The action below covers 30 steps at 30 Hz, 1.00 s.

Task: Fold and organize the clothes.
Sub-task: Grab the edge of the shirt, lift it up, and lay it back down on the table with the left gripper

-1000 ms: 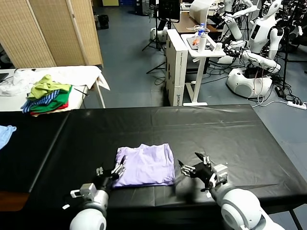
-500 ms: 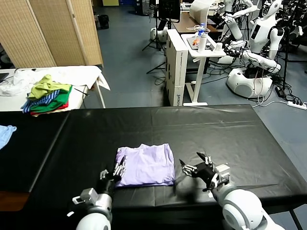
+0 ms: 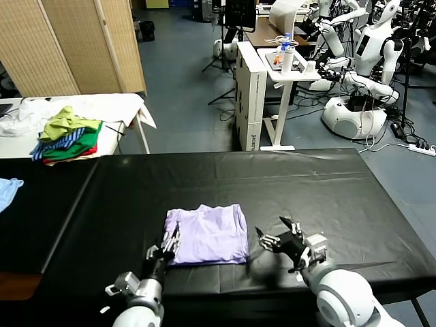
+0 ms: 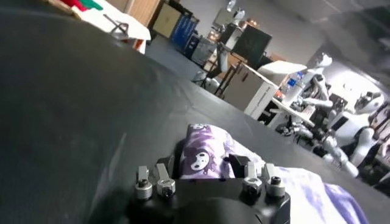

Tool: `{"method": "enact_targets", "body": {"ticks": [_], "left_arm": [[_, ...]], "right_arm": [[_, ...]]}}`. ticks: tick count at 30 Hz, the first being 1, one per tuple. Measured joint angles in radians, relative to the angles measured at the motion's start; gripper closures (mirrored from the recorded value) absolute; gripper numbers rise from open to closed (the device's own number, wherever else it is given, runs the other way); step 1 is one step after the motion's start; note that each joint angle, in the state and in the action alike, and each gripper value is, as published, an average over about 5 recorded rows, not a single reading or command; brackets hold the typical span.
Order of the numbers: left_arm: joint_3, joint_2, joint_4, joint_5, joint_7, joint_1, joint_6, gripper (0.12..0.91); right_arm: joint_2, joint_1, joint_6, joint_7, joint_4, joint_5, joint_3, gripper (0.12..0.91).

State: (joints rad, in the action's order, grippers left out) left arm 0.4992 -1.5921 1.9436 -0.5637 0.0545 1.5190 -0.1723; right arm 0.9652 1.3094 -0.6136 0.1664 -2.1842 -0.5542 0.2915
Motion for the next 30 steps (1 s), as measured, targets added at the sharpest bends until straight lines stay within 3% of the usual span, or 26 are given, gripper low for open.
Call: {"method": "enact_targets", "body": {"ticks": [4, 10, 12, 20, 30], "left_arm": [[0.0, 0.004, 0.002, -0.004, 0.001, -0.003, -0.003, 0.419], [0.007, 0.034, 0.022, 0.077, 0.016, -0.011, -0.014, 0.779], [0.018, 0.054, 0.033, 0.105, 0.018, -0.017, -0.018, 0.846], [0.083, 0.197, 0.076, 0.108, 0.019, -0.014, -0.041, 0.858], [0.212, 0.468, 0.099, -0.032, 0.017, 0.021, -0.059, 0.858]], "right_arm": [[0.001, 0.001, 0.0, 0.0, 0.0, 0.002, 0.0, 0.118], [0.007, 0.011, 0.001, -0.001, 0.0, 0.009, 0.002, 0.118], [0.008, 0.014, 0.002, -0.001, -0.001, 0.011, 0.004, 0.118], [0.014, 0.019, 0.012, -0.007, 0.01, 0.028, 0.014, 0.118], [0.033, 0.014, 0.02, -0.011, 0.039, 0.04, 0.006, 0.118]]}}
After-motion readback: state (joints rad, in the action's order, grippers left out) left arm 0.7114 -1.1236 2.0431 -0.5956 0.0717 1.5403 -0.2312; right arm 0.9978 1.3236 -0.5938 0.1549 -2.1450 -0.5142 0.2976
